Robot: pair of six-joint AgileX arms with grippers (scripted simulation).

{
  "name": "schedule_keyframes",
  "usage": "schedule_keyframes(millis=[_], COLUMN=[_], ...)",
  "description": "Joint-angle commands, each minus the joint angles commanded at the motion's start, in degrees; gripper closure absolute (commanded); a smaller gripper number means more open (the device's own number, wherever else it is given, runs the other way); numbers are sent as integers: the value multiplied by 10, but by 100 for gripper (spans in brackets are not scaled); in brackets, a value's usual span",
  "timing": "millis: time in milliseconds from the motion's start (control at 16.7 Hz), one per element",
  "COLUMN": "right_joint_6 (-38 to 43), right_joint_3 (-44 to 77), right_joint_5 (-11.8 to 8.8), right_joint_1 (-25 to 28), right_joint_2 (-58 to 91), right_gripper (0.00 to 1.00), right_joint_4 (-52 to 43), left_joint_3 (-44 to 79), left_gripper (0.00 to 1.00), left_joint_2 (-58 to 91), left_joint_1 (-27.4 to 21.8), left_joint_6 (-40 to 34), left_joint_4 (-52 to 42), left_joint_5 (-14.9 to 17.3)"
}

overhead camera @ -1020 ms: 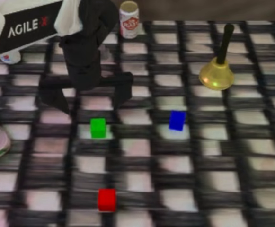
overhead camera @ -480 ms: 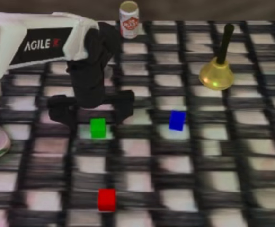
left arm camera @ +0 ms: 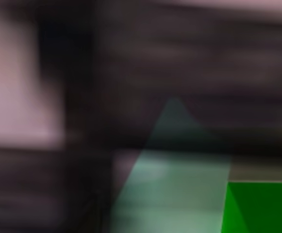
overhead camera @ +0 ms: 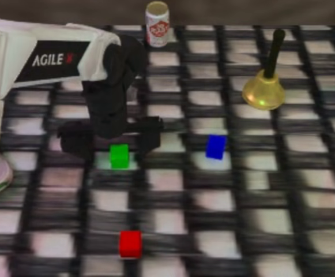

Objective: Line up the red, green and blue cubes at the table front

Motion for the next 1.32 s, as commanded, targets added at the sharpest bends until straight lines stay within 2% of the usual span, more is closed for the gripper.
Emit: schedule_keyframes(millis=[660, 1320], right_joint_6=[0, 0], right_joint_3=[0, 0], right_joint_5=[0, 0], right_joint_1=[0, 0], right_joint_2=[0, 0], right_gripper=[0, 0], right_joint_4=[0, 0], left_joint_3=[0, 11], left_gripper=[98, 100], left_joint_2=[0, -16], left_joint_1=[0, 2], left_joint_6=[0, 4], left_joint_4=[0, -16], left_joint_5=[0, -5])
